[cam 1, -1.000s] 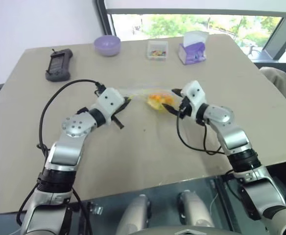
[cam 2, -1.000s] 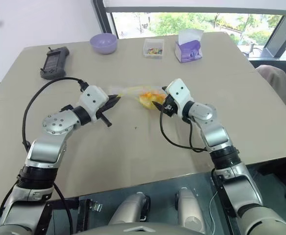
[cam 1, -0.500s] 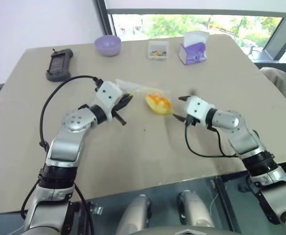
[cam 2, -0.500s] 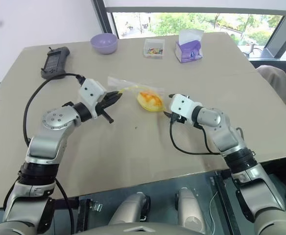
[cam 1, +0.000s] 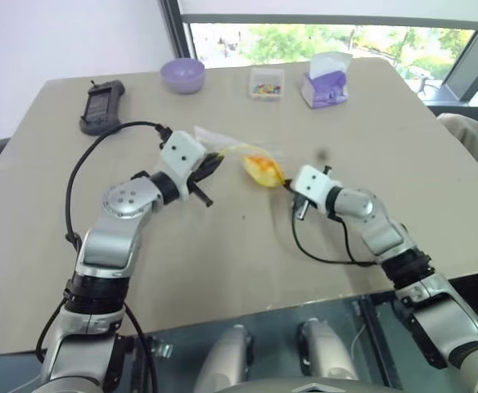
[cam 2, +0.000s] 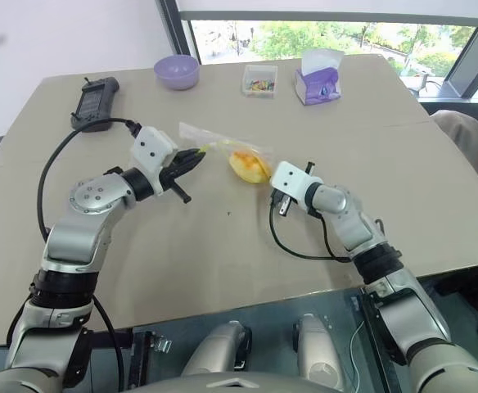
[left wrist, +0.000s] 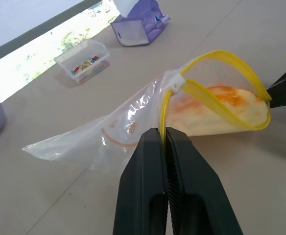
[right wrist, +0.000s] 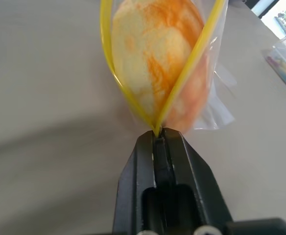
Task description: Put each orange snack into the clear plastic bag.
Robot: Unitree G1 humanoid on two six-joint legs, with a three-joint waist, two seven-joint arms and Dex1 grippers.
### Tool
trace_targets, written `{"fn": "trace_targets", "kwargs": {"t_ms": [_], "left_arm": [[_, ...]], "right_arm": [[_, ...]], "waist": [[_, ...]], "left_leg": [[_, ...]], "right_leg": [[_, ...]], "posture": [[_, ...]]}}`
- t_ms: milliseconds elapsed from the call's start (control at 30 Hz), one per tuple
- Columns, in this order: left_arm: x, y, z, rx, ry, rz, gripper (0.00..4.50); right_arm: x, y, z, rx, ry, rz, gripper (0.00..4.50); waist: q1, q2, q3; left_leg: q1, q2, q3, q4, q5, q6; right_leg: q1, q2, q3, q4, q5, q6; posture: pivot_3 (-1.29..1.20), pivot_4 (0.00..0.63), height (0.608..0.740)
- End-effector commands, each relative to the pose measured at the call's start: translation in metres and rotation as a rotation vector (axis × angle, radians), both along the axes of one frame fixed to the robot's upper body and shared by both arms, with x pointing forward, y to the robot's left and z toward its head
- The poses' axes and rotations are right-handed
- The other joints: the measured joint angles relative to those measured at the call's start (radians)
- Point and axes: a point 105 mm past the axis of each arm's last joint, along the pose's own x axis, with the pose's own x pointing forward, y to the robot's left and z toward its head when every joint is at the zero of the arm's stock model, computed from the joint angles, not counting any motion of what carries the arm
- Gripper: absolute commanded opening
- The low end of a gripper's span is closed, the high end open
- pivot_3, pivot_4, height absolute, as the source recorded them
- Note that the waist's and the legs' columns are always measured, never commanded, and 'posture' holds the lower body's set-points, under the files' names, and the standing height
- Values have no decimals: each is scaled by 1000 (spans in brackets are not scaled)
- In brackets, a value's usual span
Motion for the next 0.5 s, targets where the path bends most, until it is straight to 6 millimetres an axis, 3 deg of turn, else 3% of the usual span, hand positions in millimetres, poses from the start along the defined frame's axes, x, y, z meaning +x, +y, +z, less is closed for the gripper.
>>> {"fn": "trace_targets", "kwargs": {"t_ms": [33, 100, 167, 267, 400, 500], "left_arm": [[-5, 1, 22, -43, -68, -6, 0], [-7, 0, 30, -90, -67, -31, 0], [-7, 2, 52, -226, -52, -71, 0], [-4, 7, 70, -323, -25, -89, 0], [-6, -2, 70, -318, 14, -151, 0], [8, -7, 57, -255, 41, -127, 0]], "right_arm": [[8, -19, 35, 1, -107, -25, 96], [12, -33, 53, -31, -156, -34, 96], [16, -55, 89, -93, -241, -42, 96], [16, -72, 129, -156, -309, -26, 96], [17, -79, 149, -213, -323, 4, 96], [30, -85, 153, -250, -347, -21, 96]], "waist": [[1, 0, 0], [0, 0, 0], [0, 0, 2], [0, 0, 7], [-6, -1, 6], [-3, -1, 7]], "left_leg": [[0, 0, 0, 0, 0, 0], [0, 0, 0, 0, 0, 0], [0, 0, 0, 0, 0, 0], [-2, 0, -1, 1, 0, 0], [0, 2, 0, 0, 0, 0], [0, 1, 1, -1, 0, 0]], "right_leg": [[0, 0, 0, 0, 0, 0], [0, 0, 0, 0, 0, 0], [0, 0, 0, 0, 0, 0], [0, 0, -1, 0, 0, 0], [1, 1, -2, -3, 0, 0], [1, 1, 0, -4, 0, 0]], "posture": [[0, 150, 740], [0, 150, 740], [0, 150, 740], [0, 150, 740], [0, 150, 740], [0, 150, 740]]}}
